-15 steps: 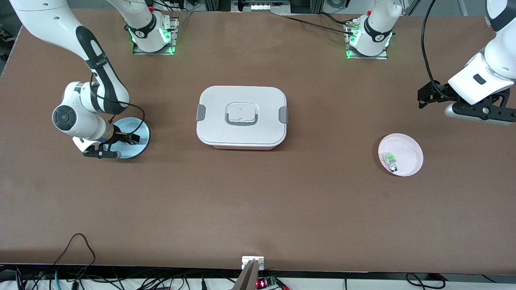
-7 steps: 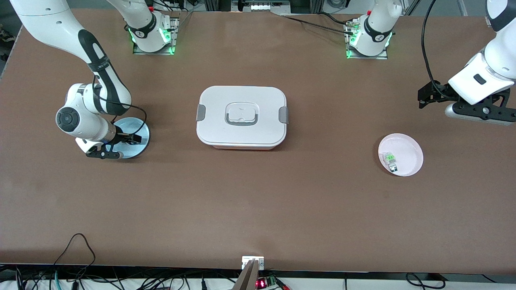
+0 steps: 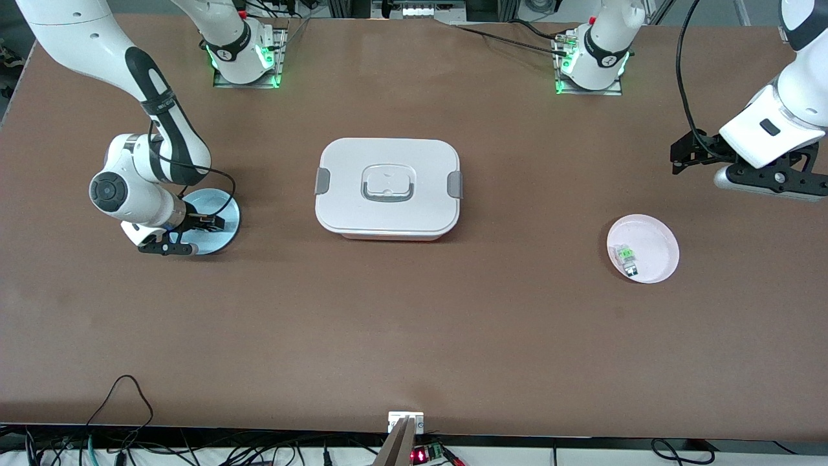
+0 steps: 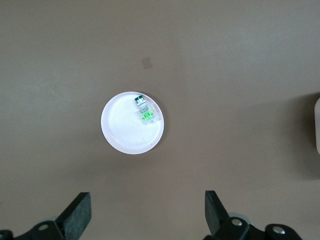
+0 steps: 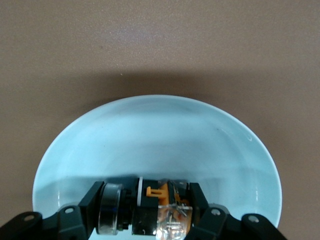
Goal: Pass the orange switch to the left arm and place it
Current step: 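Lower the right gripper and close it on the orange switch, then lift the orange switch with the right gripper off the plate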
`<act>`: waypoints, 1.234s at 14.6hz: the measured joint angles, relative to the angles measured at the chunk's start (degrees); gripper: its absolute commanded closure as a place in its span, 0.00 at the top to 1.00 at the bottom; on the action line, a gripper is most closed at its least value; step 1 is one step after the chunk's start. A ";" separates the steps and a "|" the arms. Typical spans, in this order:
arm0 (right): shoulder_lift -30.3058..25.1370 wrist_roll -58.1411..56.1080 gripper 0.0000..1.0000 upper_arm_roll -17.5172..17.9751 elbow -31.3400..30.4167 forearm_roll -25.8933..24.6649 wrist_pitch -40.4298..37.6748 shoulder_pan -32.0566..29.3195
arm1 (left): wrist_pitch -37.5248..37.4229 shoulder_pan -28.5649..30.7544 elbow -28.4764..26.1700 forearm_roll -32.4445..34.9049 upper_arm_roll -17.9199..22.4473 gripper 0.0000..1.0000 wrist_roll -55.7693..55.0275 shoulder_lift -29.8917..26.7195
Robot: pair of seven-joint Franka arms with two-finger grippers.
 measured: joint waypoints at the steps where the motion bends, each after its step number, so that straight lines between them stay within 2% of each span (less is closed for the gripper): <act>1: 0.00 -0.01 0.39 0.00 0.00 0.00 -0.02 0.00 | 0.00 0.00 0.00 0.00 0.00 1.00 0.00 0.00; 9: -1.50 -1.06 0.36 0.72 1.26 -0.01 -1.40 0.01 | 0.00 0.00 0.00 0.00 0.00 1.00 0.00 0.00; 14: -6.98 -3.36 0.33 1.23 5.96 -0.01 -10.80 0.02 | -0.02 0.00 0.00 0.00 0.00 1.00 0.00 0.00; 18: -9.02 -8.09 0.29 1.23 10.40 0.00 -16.90 0.02 | -0.05 0.00 0.00 0.00 -0.02 1.00 0.00 0.00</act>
